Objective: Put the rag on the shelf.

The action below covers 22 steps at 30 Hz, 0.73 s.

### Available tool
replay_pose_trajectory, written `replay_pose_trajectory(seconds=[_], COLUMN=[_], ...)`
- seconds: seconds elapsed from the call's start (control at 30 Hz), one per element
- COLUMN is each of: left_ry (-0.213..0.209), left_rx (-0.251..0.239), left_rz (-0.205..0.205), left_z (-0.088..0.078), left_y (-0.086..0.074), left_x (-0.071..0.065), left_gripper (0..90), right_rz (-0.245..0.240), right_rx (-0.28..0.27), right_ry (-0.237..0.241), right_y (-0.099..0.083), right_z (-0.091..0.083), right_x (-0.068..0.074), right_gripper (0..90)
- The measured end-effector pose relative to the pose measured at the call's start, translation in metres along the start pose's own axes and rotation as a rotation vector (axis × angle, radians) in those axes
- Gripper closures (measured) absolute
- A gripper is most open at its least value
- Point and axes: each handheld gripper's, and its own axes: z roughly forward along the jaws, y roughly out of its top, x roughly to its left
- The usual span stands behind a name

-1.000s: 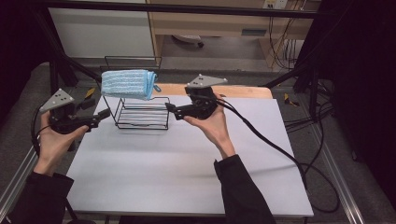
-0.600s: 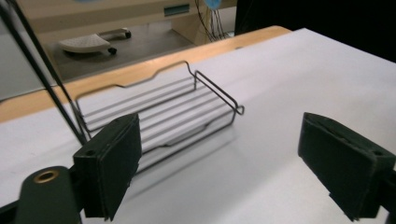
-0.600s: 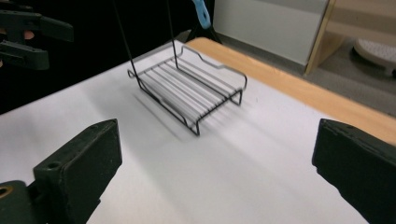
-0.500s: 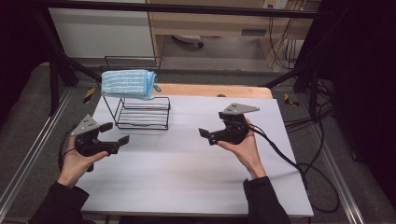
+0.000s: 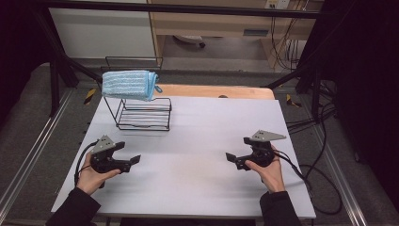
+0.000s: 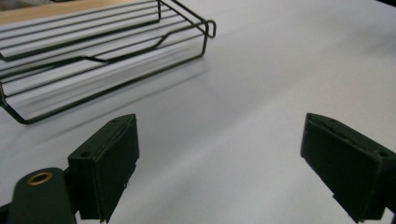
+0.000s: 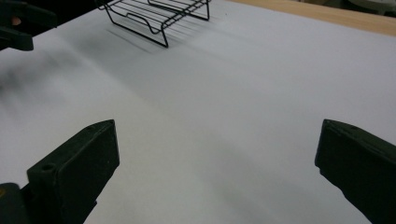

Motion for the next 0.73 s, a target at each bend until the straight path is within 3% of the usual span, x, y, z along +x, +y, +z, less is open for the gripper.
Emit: replay_pose_trajectory(seconds=[0.4, 0.73], left_ry=[-0.021, -0.021], left_rx=[0.023, 0.041], left_rz=[0.034, 0.049], left_z=[0.006, 0.008], left_y=[-0.016, -0.022], left_x=[-0.004, -0.005], left_gripper=[11.6, 11.6], right_rz=[0.069, 0.075], right_rx=[0.034, 0.041], right_ry=[-0.018, -0.012], right_y=[-0.054, -0.064], right_z=[-0.015, -0.021], right_x=[-0.022, -0.023], right_gripper=[0.6, 0.6])
